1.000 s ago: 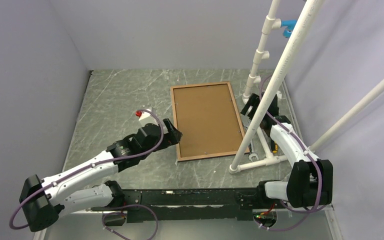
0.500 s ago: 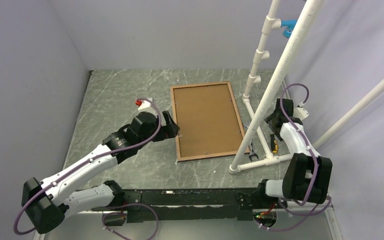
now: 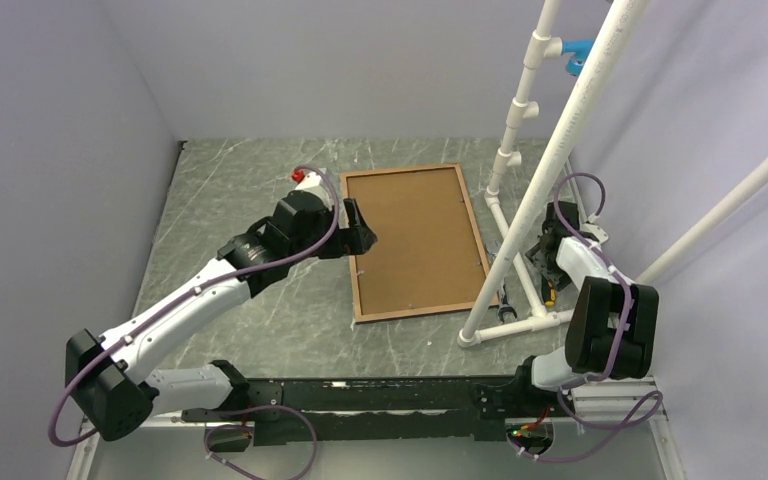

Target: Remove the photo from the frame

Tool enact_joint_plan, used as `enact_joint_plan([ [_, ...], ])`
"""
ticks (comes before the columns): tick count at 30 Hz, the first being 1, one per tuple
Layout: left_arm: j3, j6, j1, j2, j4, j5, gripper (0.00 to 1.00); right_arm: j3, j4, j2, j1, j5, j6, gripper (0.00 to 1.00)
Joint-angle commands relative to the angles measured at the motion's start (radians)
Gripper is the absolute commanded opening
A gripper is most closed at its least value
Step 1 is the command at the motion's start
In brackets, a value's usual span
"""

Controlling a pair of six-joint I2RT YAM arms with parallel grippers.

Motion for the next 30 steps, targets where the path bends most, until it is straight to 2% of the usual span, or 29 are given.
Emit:
enact_joint_plan([
  [1,0.078,0.051,0.011,0.046,0.002,0.074,0.99,0.031,0.004,0.042,-0.008,0.036,-0.04,0.66],
  [8,0.153,0.115,0.044,0.114,0.008,0.123,0.99,0.077,0.019,0.128,-0.009,0.04,-0.105,0.67],
  [14,0.18,0.169,0.126,0.159,0.06,0.2,1.0,0.083,0.054,0.147,-0.009,0.024,-0.17,0.58],
  [21,0.139,0.241,0.185,0.185,0.116,0.313,0.99,0.095,0.073,0.169,-0.01,0.051,-0.214,0.47],
  [24,0.137,0.296,0.188,0.185,0.087,0.301,0.99,0.104,0.071,0.191,-0.01,0.047,-0.234,0.41],
  [30,0.134,0.338,0.189,0.165,0.071,0.271,0.99,0.11,0.071,0.231,-0.01,0.012,-0.251,0.37],
])
